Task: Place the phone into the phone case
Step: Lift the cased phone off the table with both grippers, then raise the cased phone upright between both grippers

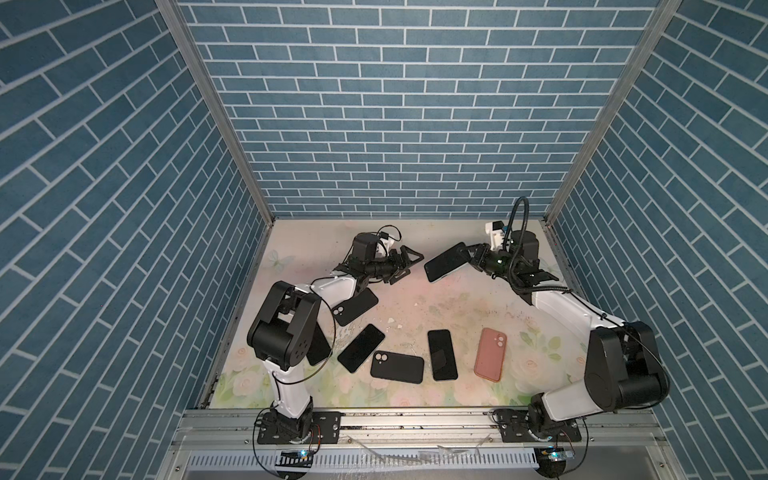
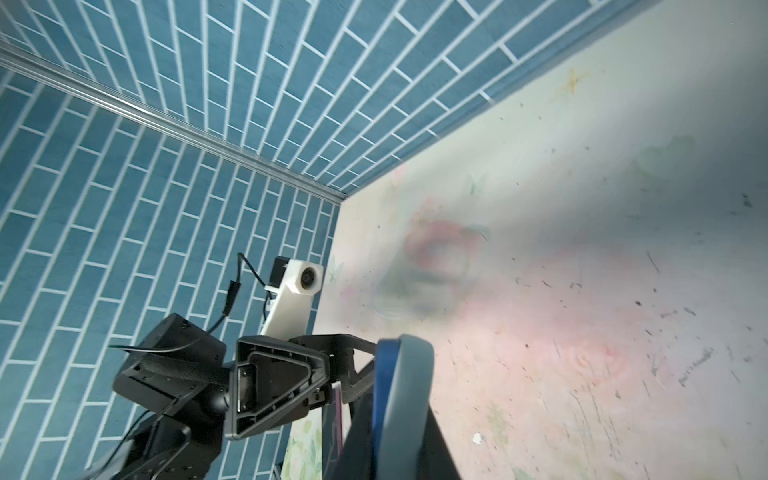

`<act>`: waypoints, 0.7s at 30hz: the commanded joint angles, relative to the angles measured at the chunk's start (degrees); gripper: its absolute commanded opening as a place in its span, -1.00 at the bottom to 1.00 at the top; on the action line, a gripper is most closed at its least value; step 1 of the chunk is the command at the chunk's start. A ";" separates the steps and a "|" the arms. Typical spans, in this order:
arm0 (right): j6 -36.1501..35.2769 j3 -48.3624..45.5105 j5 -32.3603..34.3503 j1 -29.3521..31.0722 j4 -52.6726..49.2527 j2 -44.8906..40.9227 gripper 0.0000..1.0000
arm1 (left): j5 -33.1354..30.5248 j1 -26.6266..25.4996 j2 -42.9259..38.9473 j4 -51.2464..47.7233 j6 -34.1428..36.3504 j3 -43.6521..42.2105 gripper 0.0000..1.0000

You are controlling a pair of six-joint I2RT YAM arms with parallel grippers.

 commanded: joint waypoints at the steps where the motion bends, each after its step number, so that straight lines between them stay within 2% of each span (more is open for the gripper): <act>1: 5.92 2.72 -4.27 -0.09 3.19 -2.59 -1.00 | 4.84 -0.33 -1.38 7.81 -2.72 0.34 0.86; 5: 8.72 2.88 -6.19 -0.02 6.27 -3.59 -1.00 | 7.29 -1.17 -1.59 10.39 -2.95 1.38 0.84; 8: 10.53 2.53 -7.08 -0.01 8.32 -3.62 -1.00 | 8.30 -2.28 -1.20 16.81 -7.04 1.27 0.76; 12: 14.27 1.60 -8.04 -0.02 13.48 -2.75 -1.00 | 8.85 -3.80 -0.34 24.06 -11.34 1.80 0.45; 15: 16.83 1.12 -8.49 0.00 16.99 -2.12 -1.00 | 8.25 -4.29 -0.98 25.68 -11.82 1.74 0.23; 21: 18.00 1.03 -9.23 0.00 18.56 -1.60 -1.00 | 7.61 -4.40 -2.32 27.82 -11.92 1.11 -0.10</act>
